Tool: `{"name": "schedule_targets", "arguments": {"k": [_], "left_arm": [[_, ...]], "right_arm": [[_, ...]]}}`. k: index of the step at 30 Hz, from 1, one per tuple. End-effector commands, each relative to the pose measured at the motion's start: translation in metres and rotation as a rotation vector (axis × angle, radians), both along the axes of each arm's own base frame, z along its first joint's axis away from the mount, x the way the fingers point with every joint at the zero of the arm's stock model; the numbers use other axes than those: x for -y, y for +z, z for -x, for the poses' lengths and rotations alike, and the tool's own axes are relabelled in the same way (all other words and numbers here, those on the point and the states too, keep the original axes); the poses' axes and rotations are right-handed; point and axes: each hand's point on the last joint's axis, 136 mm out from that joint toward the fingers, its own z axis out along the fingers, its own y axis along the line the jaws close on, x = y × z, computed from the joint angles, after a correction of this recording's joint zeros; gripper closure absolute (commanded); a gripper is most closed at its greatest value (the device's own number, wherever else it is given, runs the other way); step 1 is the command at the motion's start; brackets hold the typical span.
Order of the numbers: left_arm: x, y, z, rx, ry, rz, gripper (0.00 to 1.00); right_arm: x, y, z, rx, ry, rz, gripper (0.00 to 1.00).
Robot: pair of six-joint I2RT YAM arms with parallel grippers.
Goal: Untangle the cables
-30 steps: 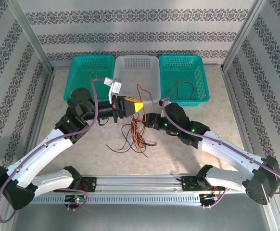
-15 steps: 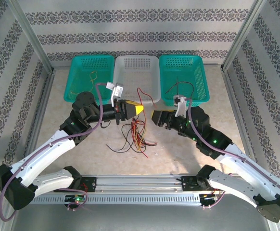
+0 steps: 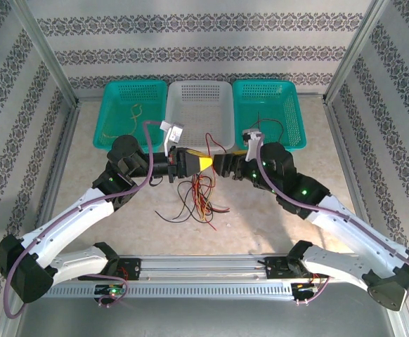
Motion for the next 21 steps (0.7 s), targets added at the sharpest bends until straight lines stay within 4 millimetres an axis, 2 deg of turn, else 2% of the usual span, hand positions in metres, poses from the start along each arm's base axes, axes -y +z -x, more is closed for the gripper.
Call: {"name": "schedule_targets", "arguments": {"k": [1, 5, 7, 11, 13, 15, 18, 21], "left_arm": [[-0.003, 0.017, 0.011, 0.049, -0.058, 0.04, 1.0], [-0.003, 0.017, 0.014, 0.046, -0.079, 0.032, 1.0], [-0.002, 0.016, 0.015, 0.047, -0.085, 0.031, 1.0], [-0.002, 0.013, 0.015, 0.045, -0.092, 0.024, 1.0], [-0.002, 0.009, 0.014, 0.05, -0.085, 0.009, 1.0], [-0.001, 0.002, 0.012, 0.046, -0.077, -0.018, 1.0], [-0.001, -0.014, 0.007, 0.034, -0.055, -0.057, 1.0], [-0.003, -0.047, -0.007, -0.012, 0.016, -0.139, 1.0]], "right_arm": [[0.007, 0.003, -0.014, 0.002, -0.007, 0.013, 0.23], [0.006, 0.002, -0.022, 0.002, 0.006, 0.014, 0.29], [0.006, 0.004, -0.023, 0.009, 0.01, 0.014, 0.37], [0.007, 0.003, -0.026, 0.01, 0.007, 0.016, 0.69], [0.01, 0.004, -0.027, 0.011, -0.009, 0.02, 0.79], [0.017, 0.003, -0.029, 0.012, -0.033, 0.021, 0.88], [0.028, 0.007, -0.032, 0.018, -0.073, 0.016, 0.93], [0.047, 0.009, -0.043, 0.003, -0.148, 0.032, 0.99]]}}
